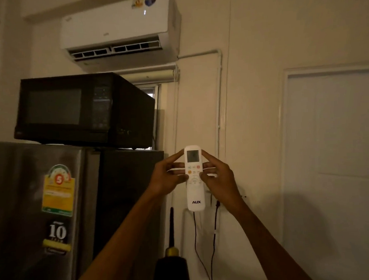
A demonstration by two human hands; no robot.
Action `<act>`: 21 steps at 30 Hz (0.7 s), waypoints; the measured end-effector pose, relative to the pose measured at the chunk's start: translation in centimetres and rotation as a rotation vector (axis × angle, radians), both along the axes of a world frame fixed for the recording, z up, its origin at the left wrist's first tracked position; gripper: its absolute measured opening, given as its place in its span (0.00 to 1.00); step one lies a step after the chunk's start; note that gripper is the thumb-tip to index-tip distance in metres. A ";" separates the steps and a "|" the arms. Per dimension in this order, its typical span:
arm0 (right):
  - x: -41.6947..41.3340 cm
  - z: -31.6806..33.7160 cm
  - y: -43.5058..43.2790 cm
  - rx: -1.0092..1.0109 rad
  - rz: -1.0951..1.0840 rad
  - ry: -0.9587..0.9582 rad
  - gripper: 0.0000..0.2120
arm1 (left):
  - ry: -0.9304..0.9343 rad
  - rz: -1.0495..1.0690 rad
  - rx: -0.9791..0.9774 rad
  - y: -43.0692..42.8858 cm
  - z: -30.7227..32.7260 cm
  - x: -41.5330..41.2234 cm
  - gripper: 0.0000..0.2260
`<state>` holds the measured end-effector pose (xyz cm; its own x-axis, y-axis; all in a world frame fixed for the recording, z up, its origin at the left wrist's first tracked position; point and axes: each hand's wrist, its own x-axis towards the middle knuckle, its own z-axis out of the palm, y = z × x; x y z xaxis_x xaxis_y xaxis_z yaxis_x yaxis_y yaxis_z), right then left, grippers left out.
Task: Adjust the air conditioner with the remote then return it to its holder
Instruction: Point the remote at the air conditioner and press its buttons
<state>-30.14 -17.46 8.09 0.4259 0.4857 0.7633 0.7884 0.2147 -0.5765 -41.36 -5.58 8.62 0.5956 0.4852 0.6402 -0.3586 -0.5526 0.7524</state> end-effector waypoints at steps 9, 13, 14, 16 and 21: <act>-14.7 -1.7 2.3 -0.005 0.013 0.062 0.28 | 0.016 -0.025 0.002 2.6 -1.8 -14.9 0.30; -19.4 -1.4 3.3 0.010 0.031 0.066 0.28 | 0.026 -0.019 0.028 3.1 -1.1 -20.0 0.30; -20.6 -1.2 3.4 0.010 0.034 0.065 0.29 | 0.029 -0.010 0.043 3.3 -0.8 -21.2 0.30; -22.7 -0.6 3.7 0.011 0.033 0.075 0.28 | 0.024 0.003 0.063 3.8 -0.2 -23.4 0.29; -26.6 0.6 4.0 0.002 0.014 0.050 0.29 | 0.008 0.038 0.122 4.3 0.9 -26.9 0.29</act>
<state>-56.74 -13.47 8.74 0.4571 0.4902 0.7421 0.7552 0.2268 -0.6150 -68.28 -1.29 9.55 0.5832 0.4262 0.6916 -0.3299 -0.6537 0.6811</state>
